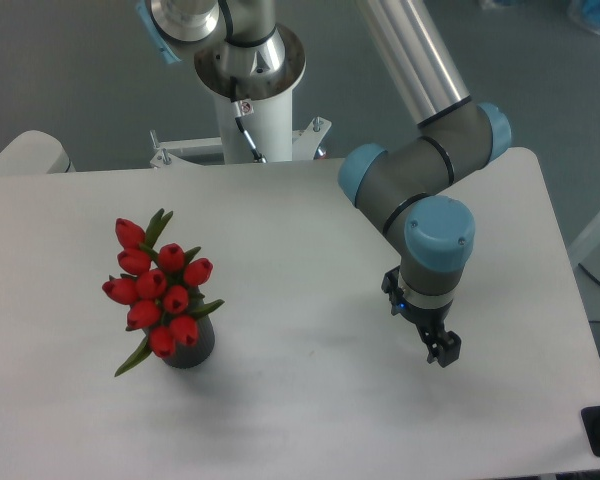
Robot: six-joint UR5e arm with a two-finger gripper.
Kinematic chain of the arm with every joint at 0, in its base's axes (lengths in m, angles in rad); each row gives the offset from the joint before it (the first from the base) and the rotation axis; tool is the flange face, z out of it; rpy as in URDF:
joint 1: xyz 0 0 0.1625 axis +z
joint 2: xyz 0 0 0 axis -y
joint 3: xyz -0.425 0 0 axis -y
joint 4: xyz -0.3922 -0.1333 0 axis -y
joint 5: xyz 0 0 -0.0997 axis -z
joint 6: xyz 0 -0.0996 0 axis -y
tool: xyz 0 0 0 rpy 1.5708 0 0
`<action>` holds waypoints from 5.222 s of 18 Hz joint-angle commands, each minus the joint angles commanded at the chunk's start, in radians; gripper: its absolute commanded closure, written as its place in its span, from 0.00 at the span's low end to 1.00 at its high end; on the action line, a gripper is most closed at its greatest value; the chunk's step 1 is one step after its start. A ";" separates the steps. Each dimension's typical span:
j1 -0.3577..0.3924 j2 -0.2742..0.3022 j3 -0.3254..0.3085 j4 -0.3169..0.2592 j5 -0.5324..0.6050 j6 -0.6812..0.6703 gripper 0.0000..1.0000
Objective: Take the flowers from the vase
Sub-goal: 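Raise the open gripper and swing it toward the red tulips, then move the open gripper onto the tulip stems above the vase rim, then close the gripper around the tulip stems, then lift the gripped tulips up and out of the grey vase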
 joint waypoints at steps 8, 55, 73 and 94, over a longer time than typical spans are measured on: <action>-0.002 0.014 -0.032 0.012 -0.008 -0.006 0.00; -0.143 0.342 -0.420 0.038 -1.062 -0.410 0.00; -0.088 0.305 -0.419 0.049 -1.233 -0.423 0.99; -0.011 0.370 -0.345 0.048 -1.445 -0.626 0.99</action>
